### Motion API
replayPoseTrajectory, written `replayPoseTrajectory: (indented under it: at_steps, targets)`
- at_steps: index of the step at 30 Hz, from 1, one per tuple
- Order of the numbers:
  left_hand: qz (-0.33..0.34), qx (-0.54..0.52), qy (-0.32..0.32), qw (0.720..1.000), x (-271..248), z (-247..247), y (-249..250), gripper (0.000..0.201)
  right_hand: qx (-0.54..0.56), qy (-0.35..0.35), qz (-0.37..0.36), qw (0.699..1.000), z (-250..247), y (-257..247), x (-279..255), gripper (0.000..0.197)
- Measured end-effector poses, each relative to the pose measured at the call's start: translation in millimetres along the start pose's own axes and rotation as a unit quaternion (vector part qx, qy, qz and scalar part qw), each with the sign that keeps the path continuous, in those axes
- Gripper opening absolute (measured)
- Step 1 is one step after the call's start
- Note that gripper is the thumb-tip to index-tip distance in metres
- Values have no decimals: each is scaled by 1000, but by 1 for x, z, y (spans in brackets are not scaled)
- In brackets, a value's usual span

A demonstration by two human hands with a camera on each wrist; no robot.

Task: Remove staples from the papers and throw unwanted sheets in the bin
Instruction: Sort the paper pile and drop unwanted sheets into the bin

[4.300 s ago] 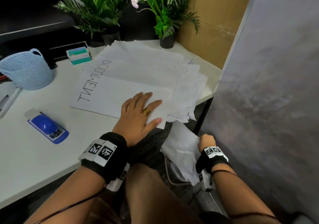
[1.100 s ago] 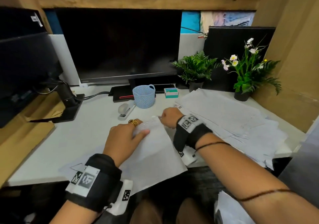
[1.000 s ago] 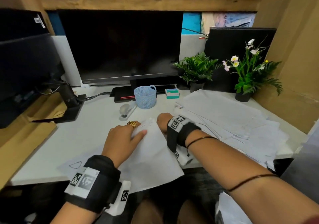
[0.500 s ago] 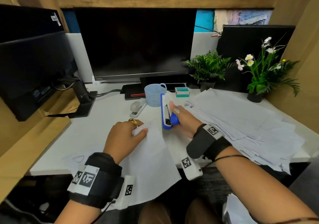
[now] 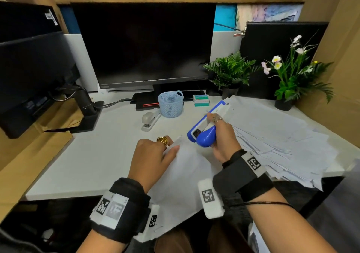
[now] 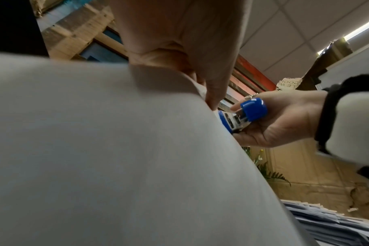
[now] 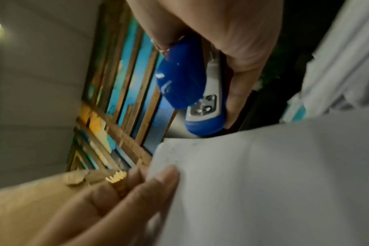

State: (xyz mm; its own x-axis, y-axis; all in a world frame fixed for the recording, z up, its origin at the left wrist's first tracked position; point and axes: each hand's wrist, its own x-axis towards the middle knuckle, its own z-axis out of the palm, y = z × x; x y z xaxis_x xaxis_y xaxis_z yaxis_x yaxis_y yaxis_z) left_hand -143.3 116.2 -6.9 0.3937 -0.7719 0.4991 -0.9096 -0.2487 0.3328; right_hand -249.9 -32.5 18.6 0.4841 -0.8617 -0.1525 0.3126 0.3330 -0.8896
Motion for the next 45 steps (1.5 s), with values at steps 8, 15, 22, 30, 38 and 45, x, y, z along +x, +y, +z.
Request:
replayPoseTrajectory:
  at_steps: [8,15,22,30,38,45]
  targets:
    - [3,-37,0,999,-1,12,12,32,-59,34,-19,997,8,14,-6,29]
    - [6,-57,8,998,-7,13,24,34,-34,55,-26,998,16,17,-11,41]
    - [-24,-83,-52,995,-13,13,27,38,-34,60,-17,997,18,24,-13,61]
    - [-43,-76,-65,994,-10,8,25,31,0,28,57,998,8,23,-12,33]
    - [-50,-66,-90,992,-9,6,30,28,38,39,53,997,3,22,-10,46]
    - [-56,-61,-106,991,-11,9,32,31,27,32,33,999,4,27,-7,23]
